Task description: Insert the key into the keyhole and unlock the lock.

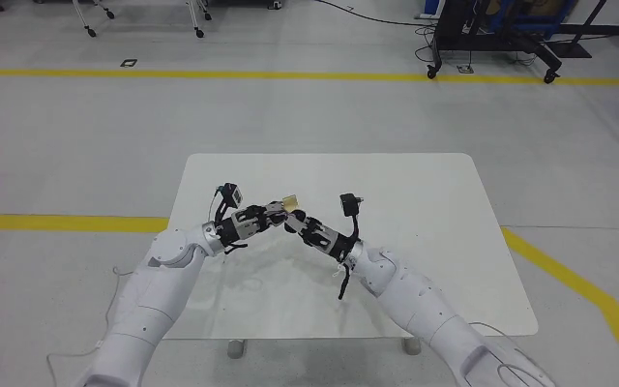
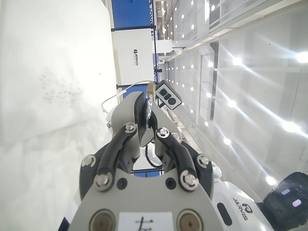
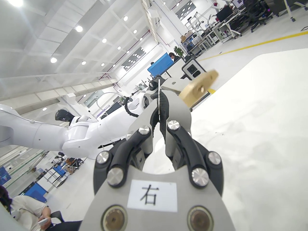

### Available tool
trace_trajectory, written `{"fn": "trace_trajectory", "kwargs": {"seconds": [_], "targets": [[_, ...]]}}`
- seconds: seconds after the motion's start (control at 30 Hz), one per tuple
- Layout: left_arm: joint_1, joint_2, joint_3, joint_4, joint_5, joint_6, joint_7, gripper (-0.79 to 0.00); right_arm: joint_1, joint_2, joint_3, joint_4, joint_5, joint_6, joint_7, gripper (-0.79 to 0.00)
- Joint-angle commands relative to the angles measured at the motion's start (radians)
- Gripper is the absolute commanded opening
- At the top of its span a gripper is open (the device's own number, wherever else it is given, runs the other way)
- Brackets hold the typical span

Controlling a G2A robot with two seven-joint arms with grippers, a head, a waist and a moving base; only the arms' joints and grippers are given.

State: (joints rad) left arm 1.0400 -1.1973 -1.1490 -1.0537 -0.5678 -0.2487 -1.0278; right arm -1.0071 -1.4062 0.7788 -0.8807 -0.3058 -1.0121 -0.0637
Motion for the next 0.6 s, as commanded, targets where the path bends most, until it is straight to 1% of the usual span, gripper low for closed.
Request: {"fn": "trace_trajectory", "kwargs": {"seconds": [0.0, 0.23, 0.43, 0.57], "targets": [[-0.002, 0.000, -0.001, 0.003, 0.000, -0.003, -0.003, -0.785, -0.007, 0.003, 0.015, -0.005, -0.025, 0.000, -0.030, -0.785], [-0.005, 0.003, -0.001, -0.004, 0.029, -0.049, -0.049, -0.785, -0.032, 0.015, 0.059, -0.032, -0.083, 0.000, -0.102, -0.785], [-0.003, 0.011, -0.007, -0.034, 0.083, -0.151, -0.102, -0.785, -0.059, 0.031, 0.108, -0.055, -0.093, 0.000, -0.150, -0.785], [0.005, 0.015, 0.000, -0.066, 0.114, -0.223, -0.176, -0.785, -0.071, 0.045, 0.141, -0.057, -0.111, 0.000, -0.151, -0.785]]}}
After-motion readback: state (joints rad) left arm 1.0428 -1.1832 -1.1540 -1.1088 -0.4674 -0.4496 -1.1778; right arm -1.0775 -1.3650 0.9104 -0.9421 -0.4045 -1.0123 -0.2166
